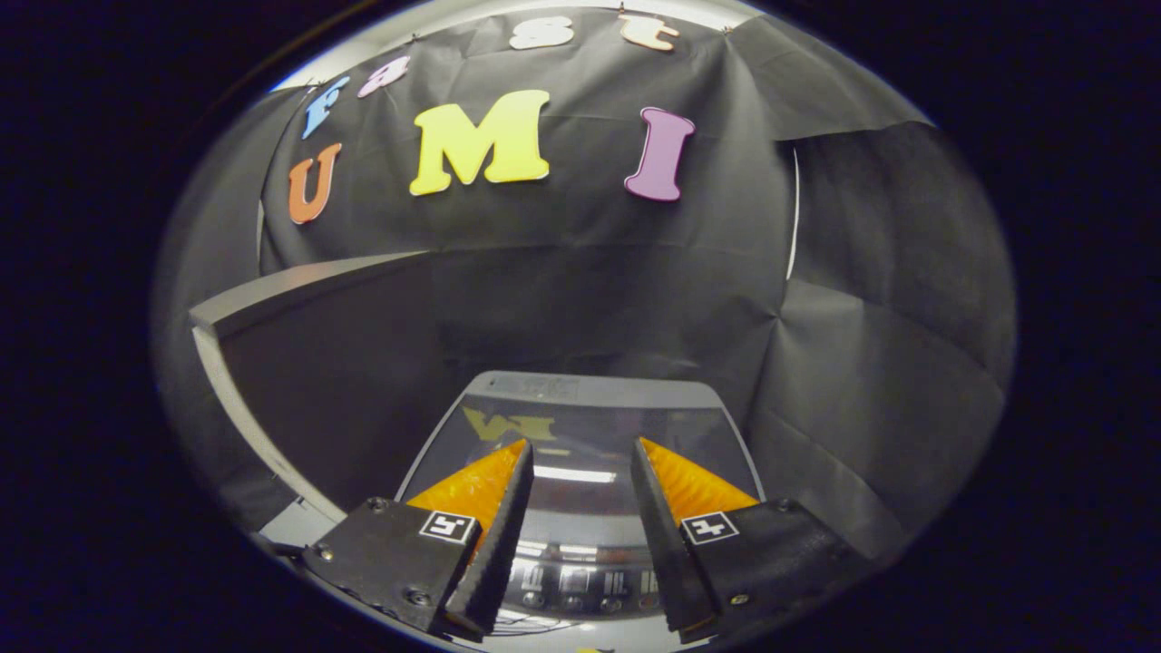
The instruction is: Put the clothes into the washing machine and then close the washing machine lid.
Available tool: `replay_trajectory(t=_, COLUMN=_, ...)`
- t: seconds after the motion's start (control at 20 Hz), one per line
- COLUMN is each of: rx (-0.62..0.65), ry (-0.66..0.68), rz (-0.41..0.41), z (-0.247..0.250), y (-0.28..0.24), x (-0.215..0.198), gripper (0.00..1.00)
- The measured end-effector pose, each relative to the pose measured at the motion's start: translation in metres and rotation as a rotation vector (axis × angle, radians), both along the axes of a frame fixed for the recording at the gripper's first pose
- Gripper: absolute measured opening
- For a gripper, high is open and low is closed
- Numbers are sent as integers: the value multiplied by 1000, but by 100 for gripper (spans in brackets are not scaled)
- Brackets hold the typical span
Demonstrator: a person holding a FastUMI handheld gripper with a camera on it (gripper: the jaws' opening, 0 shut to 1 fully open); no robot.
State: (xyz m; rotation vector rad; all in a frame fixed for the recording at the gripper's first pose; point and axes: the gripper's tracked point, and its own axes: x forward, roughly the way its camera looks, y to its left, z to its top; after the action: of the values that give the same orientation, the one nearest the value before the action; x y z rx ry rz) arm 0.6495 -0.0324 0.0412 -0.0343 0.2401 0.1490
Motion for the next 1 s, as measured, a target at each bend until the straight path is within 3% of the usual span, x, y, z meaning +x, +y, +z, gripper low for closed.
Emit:
replay_trajectory(t=0.1, rx=-18, ry=27, rz=1, z=-10, y=2, x=-29, gripper=69)
replay_trajectory(t=0.25, rx=58, ry=68, rz=-43, z=-27, y=9, x=-139, gripper=69)
replay_trajectory(t=0.55, rx=200, ry=18, rz=-168, z=-28, y=36, x=-291, gripper=69)
replay_trajectory(t=0.7, rx=223, ry=-12, rz=-185, z=-23, y=53, x=-353, gripper=69)
replay_trajectory(t=1.0, rx=145, ry=-89, rz=-199, z=-5, y=55, x=-448, gripper=69)
